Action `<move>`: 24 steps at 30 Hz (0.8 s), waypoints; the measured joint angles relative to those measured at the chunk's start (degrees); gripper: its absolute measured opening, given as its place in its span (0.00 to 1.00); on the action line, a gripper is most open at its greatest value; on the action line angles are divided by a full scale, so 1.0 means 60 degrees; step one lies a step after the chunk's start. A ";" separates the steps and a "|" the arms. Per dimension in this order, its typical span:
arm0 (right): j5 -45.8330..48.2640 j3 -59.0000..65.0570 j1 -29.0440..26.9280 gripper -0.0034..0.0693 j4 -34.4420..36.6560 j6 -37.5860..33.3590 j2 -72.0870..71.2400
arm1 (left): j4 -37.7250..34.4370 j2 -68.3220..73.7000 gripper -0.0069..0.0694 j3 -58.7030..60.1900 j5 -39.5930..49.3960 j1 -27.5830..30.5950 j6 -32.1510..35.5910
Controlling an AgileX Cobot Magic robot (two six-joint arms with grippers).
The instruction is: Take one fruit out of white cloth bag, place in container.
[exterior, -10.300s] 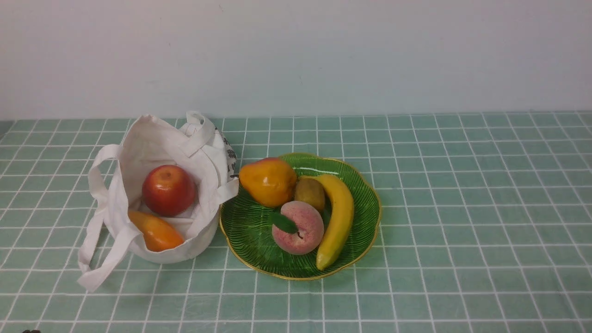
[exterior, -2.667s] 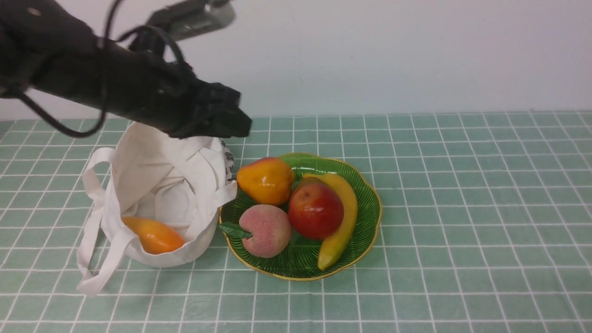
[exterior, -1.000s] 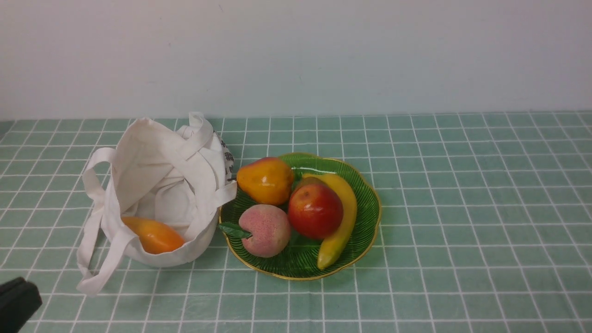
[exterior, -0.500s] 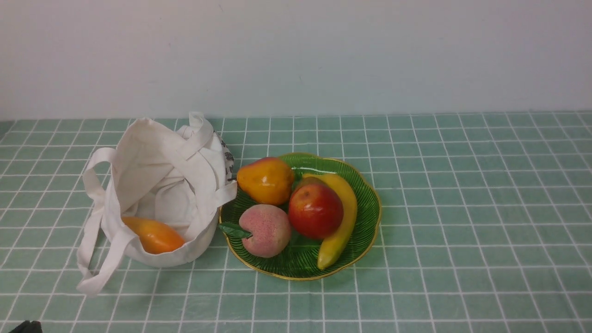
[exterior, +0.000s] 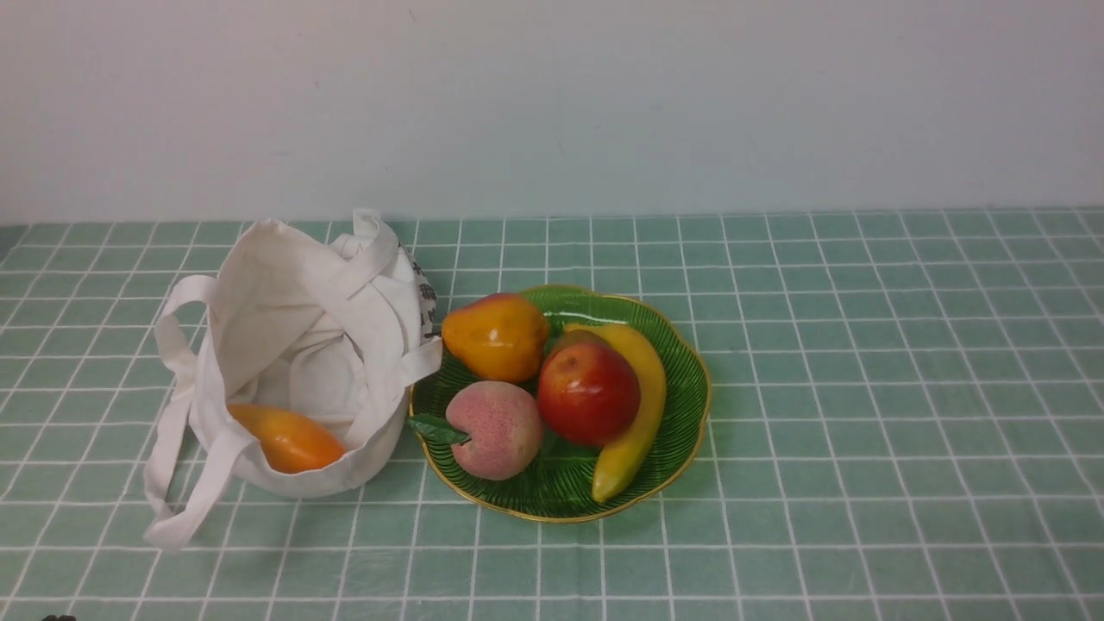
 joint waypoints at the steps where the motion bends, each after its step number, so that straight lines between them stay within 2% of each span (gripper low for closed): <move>1: 0.0000 0.0000 0.0000 0.03 0.0000 0.0000 0.0000 | -0.0102 0.0000 0.08 0.0000 0.0000 0.0000 0.0169; 6: 0.0000 0.0000 0.0000 0.03 0.0000 0.0000 0.0000 | -0.0418 0.0000 0.08 0.0000 0.0000 0.0124 0.0737; 24: 0.0000 0.0000 0.0000 0.03 0.0000 0.0000 0.0000 | -0.0418 0.0000 0.08 0.0000 0.0000 0.0285 0.0800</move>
